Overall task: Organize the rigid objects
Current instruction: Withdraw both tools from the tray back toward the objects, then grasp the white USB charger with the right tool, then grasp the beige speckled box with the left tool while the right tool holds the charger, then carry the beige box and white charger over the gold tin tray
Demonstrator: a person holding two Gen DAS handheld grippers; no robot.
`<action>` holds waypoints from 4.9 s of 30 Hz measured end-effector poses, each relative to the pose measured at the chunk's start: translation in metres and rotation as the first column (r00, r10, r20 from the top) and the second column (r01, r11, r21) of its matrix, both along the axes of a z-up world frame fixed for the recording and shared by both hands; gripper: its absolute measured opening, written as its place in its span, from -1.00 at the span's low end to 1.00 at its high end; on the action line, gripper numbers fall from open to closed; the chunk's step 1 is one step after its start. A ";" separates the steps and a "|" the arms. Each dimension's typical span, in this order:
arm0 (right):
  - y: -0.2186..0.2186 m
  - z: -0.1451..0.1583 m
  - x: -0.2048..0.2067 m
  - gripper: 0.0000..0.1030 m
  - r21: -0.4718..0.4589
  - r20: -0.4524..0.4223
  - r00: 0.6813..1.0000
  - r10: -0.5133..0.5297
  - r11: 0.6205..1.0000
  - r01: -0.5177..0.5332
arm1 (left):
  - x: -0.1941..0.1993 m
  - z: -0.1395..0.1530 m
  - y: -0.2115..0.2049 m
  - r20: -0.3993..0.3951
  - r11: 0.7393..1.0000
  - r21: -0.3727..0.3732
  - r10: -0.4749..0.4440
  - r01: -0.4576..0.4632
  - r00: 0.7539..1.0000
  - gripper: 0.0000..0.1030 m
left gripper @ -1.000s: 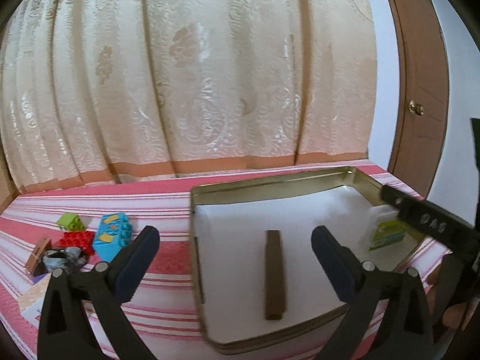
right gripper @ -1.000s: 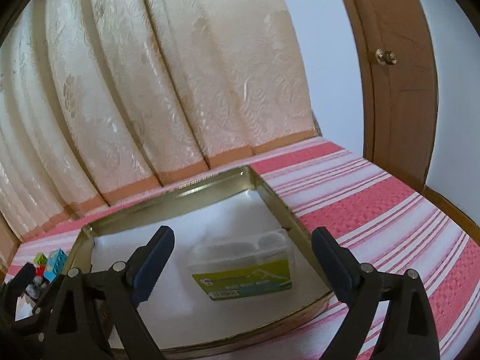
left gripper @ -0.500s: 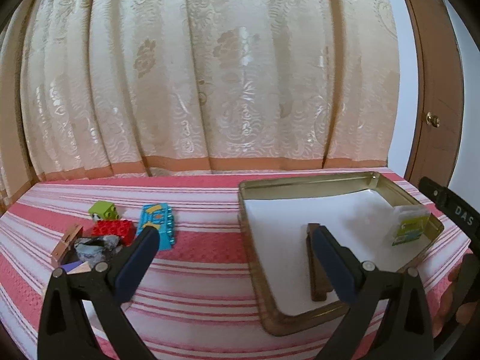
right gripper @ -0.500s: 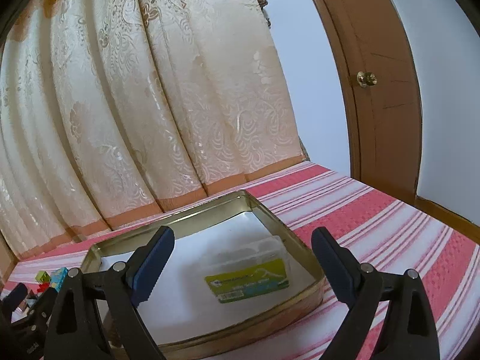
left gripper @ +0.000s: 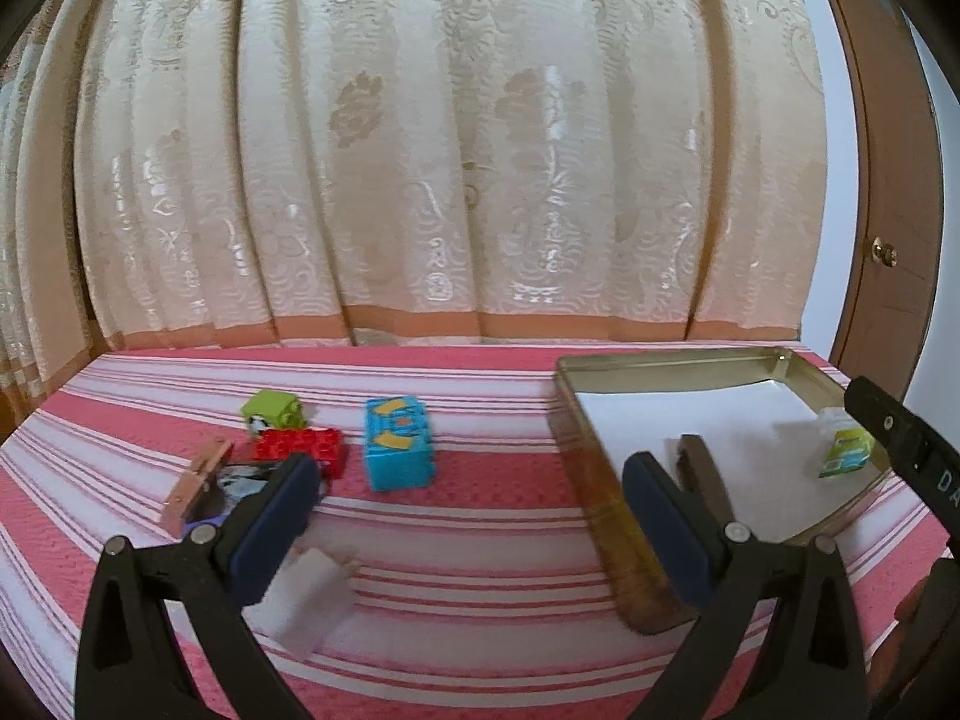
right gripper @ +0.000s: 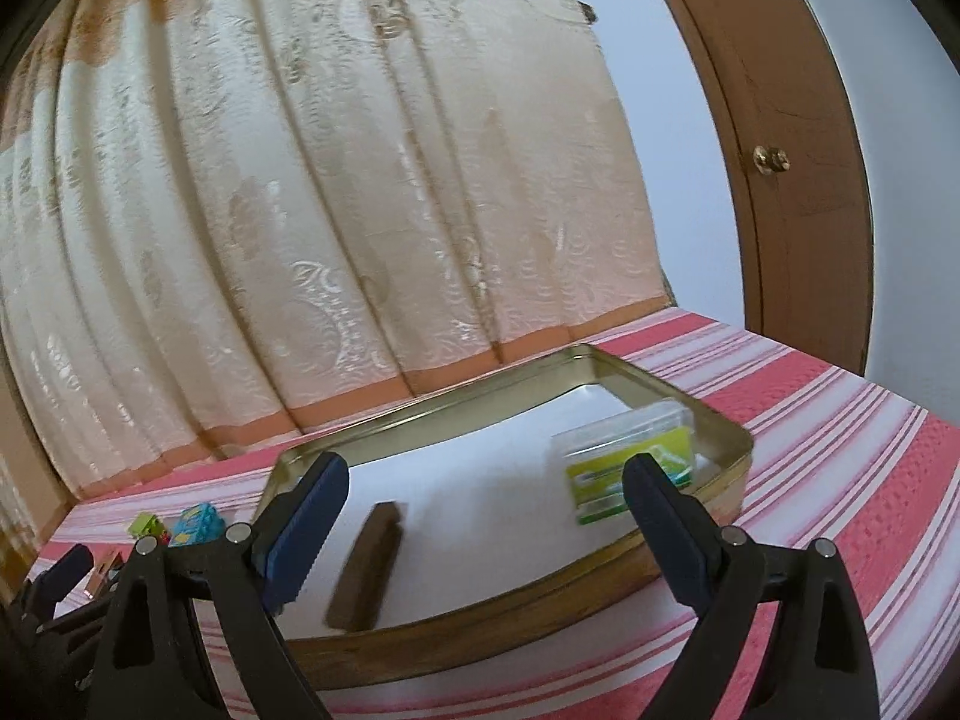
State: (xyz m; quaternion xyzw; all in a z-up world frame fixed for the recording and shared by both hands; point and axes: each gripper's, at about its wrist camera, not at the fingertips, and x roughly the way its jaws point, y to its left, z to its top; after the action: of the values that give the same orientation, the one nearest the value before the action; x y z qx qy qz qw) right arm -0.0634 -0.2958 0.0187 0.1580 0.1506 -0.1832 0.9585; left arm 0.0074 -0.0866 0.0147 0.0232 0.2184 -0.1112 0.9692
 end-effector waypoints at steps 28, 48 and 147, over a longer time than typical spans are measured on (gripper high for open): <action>0.143 -0.015 0.050 0.83 0.055 -0.171 0.938 0.302 0.953 -0.297 | 0.037 -0.007 0.180 -0.053 0.977 -0.003 0.215 -0.215 0.975 0.99; 0.233 -0.048 0.091 0.44 0.144 -0.401 0.743 0.536 0.838 -0.527 | 0.046 -0.011 0.208 -0.083 0.960 0.012 0.278 -0.278 0.957 0.99; -0.010 0.012 0.039 -0.53 0.001 -0.050 0.964 0.261 0.965 -0.261 | 0.010 0.021 -0.034 0.007 0.924 -0.196 -0.334 0.329 0.942 -0.54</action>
State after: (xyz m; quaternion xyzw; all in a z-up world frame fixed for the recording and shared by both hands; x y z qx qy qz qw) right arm -0.0241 -0.3054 0.0306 0.1296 0.1936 -0.0597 0.9706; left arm 0.0171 -0.1208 0.0360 -0.0366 0.2123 -0.2945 0.9311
